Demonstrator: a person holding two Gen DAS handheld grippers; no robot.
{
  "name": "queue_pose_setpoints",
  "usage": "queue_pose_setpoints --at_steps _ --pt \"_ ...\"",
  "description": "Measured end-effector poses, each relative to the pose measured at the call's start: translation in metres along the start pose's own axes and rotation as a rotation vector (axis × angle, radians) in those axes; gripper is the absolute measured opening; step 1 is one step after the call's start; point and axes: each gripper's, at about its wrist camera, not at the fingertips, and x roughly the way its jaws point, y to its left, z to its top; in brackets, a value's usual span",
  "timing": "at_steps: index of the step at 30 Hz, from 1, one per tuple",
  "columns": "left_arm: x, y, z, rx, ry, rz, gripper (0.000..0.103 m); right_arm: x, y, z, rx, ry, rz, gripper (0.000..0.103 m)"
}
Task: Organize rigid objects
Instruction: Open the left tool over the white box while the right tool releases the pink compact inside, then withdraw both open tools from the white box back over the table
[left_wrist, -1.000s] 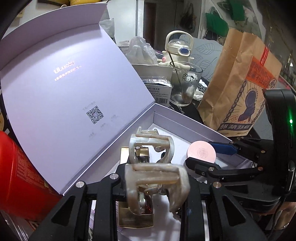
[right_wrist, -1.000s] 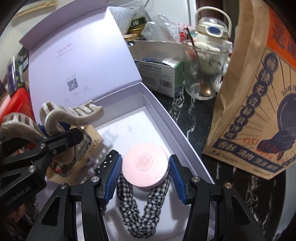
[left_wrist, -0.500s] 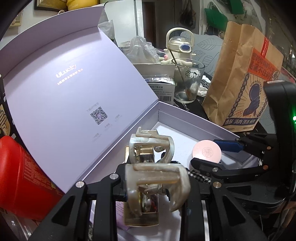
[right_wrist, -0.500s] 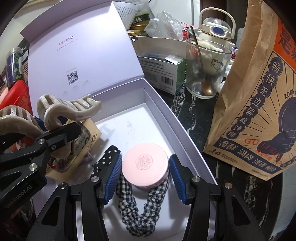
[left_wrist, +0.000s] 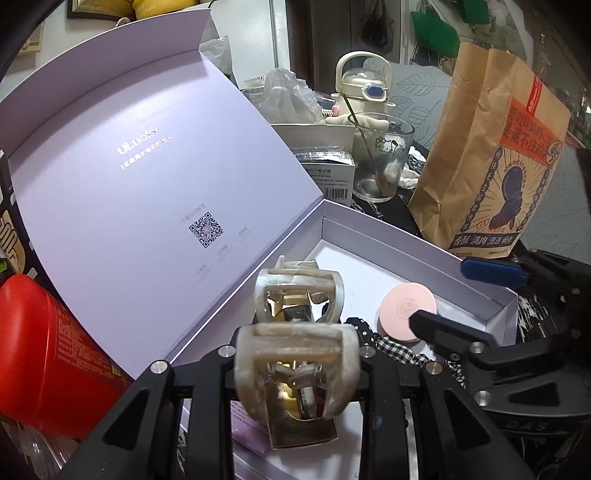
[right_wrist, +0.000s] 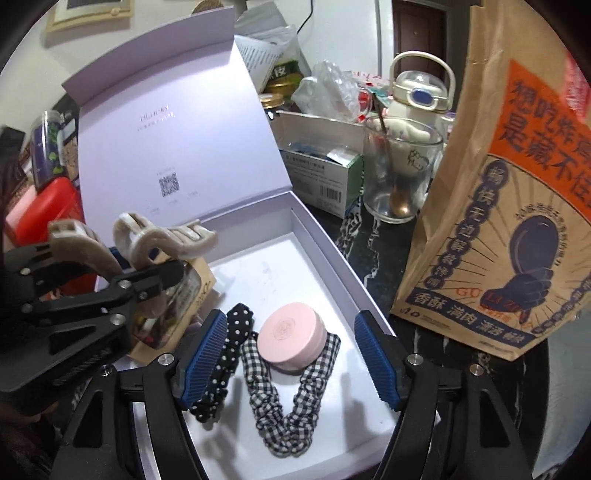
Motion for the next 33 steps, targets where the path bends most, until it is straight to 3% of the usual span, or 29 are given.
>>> queue_pose_setpoints --at_steps 16,17,19,20,21,33 --pt "-0.012 -0.009 -0.006 0.009 0.015 -0.01 0.029 -0.035 -0.007 -0.015 0.008 -0.021 -0.063 0.074" --pt "-0.015 -0.01 -0.006 0.013 0.013 -0.007 0.036 -0.037 -0.007 -0.015 0.009 -0.024 -0.062 0.074" --pt "-0.022 -0.011 -0.005 0.015 -0.008 0.0 0.067 -0.041 -0.006 -0.017 0.007 -0.026 -0.061 0.074" --pt "-0.027 -0.011 -0.005 0.013 -0.022 0.003 0.09 -0.043 -0.005 -0.018 0.003 -0.03 -0.061 0.074" --pt "-0.033 -0.01 -0.005 0.007 -0.046 0.012 0.094 -0.045 -0.004 -0.018 0.002 -0.031 -0.06 0.074" --pt "-0.074 -0.007 -0.005 0.02 -0.109 0.056 0.094 -0.081 0.003 -0.018 -0.002 -0.101 -0.053 0.074"
